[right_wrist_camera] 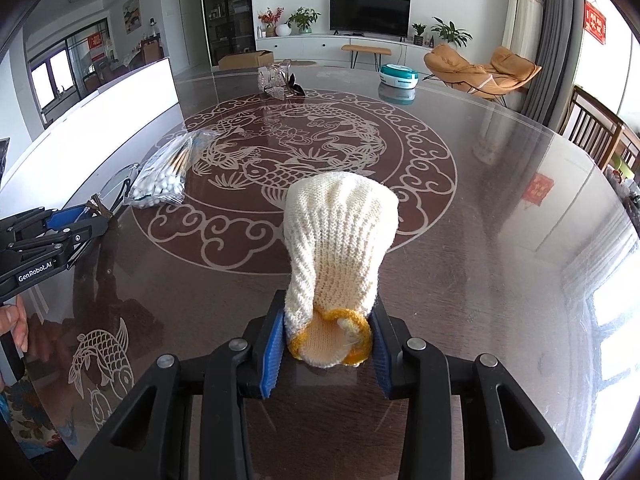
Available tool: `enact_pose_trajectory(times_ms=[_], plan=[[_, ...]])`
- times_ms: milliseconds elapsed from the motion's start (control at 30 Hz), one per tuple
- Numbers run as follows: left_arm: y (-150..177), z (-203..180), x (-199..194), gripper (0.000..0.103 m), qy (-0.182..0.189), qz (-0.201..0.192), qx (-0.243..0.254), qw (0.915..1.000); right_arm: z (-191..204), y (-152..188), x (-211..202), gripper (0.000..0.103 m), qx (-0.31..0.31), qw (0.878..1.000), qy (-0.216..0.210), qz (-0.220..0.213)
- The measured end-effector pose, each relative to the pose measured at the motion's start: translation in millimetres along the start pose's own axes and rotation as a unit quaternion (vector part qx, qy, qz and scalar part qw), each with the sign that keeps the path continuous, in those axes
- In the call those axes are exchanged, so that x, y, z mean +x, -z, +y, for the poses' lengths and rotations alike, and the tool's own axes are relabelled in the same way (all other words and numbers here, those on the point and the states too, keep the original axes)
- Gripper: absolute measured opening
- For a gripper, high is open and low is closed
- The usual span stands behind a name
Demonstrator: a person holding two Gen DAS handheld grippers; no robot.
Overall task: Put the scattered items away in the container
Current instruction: 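Close the left tool on the glasses while the right tool holds the sock, then carry the glasses with the left tool while the right tool carries the sock over the container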
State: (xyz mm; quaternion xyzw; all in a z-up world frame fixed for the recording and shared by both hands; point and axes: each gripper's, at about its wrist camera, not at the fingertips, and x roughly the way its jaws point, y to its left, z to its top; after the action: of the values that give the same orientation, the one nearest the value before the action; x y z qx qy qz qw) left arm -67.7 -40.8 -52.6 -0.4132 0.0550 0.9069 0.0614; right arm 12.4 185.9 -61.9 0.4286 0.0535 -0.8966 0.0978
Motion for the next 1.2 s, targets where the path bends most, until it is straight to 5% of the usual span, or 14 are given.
enact_pose_trajectory(times_ms=[367, 1100, 1200], plan=[[1, 6, 3, 0.053, 0.003, 0.005, -0.020, 0.9998, -5, 0, 1, 0.058, 0.014, 1.000, 0.008, 0.004], [0, 9, 3, 0.060, -0.002, 0.008, -0.025, 0.9997, -3, 2, 2, 0.068, 0.015, 1.000, 0.008, 0.007], [-2, 11, 6, 0.074, 0.008, 0.016, -0.031, 0.9994, -6, 2, 0, 0.070, 0.021, 1.000, -0.006, 0.005]])
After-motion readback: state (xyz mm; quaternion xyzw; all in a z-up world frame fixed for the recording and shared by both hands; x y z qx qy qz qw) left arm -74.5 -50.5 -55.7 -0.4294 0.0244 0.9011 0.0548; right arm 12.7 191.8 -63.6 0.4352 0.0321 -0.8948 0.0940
